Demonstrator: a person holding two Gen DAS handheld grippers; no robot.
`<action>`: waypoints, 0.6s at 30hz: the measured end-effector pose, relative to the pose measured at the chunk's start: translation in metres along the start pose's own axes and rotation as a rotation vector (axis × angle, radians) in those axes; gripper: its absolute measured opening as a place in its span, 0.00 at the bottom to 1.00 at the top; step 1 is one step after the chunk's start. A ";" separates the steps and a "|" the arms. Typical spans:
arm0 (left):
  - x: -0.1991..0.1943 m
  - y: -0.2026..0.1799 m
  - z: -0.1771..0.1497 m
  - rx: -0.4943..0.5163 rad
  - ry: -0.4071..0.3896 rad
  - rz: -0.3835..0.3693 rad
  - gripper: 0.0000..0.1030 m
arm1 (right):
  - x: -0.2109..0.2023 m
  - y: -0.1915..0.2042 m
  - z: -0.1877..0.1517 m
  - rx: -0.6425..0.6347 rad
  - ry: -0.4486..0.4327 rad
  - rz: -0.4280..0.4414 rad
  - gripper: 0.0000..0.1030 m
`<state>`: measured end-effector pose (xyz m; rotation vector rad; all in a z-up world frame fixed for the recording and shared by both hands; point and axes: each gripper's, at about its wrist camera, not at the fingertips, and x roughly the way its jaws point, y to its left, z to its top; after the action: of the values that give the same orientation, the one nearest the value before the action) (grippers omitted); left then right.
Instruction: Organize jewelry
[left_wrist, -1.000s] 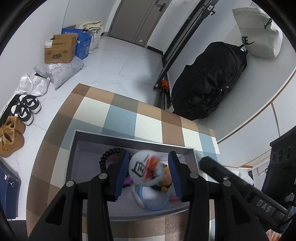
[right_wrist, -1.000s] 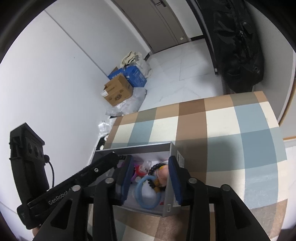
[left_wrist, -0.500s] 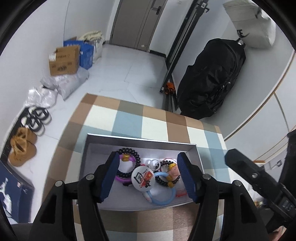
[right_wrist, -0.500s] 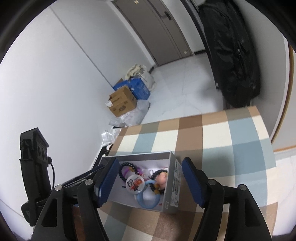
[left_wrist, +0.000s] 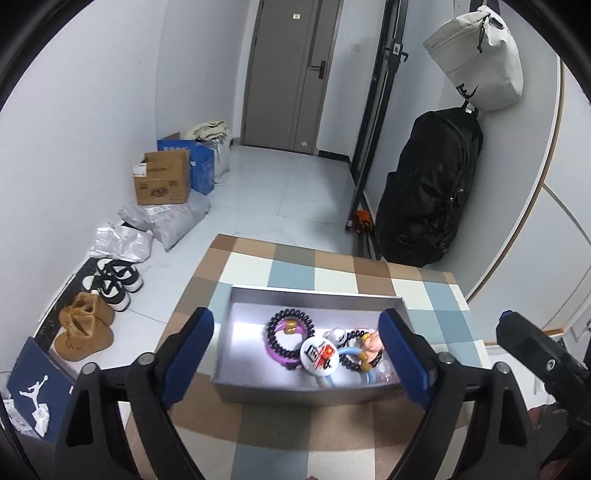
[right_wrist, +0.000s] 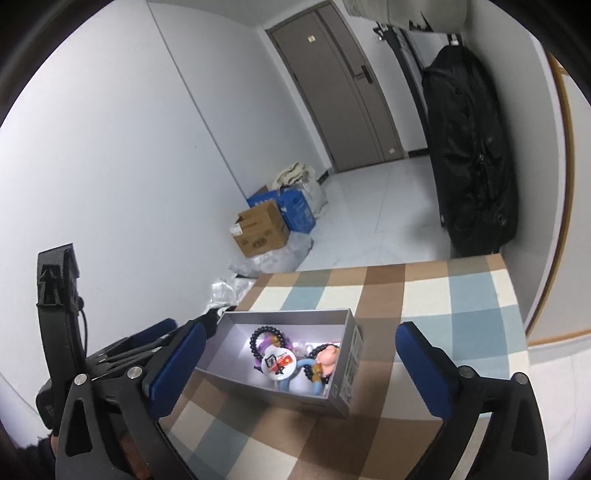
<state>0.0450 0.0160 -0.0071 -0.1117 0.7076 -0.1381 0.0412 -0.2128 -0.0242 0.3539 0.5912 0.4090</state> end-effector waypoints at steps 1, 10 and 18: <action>-0.003 0.000 -0.002 -0.001 -0.004 -0.002 0.87 | -0.003 0.000 -0.002 0.002 -0.005 0.001 1.00; -0.017 -0.006 -0.015 0.043 -0.066 0.019 0.87 | -0.023 0.002 -0.016 -0.044 -0.053 -0.011 1.00; -0.024 -0.007 -0.026 0.049 -0.096 0.058 0.87 | -0.029 0.009 -0.027 -0.117 -0.066 -0.043 1.00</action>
<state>0.0098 0.0112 -0.0101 -0.0504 0.6105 -0.0934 0.0011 -0.2131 -0.0280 0.2409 0.5077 0.3872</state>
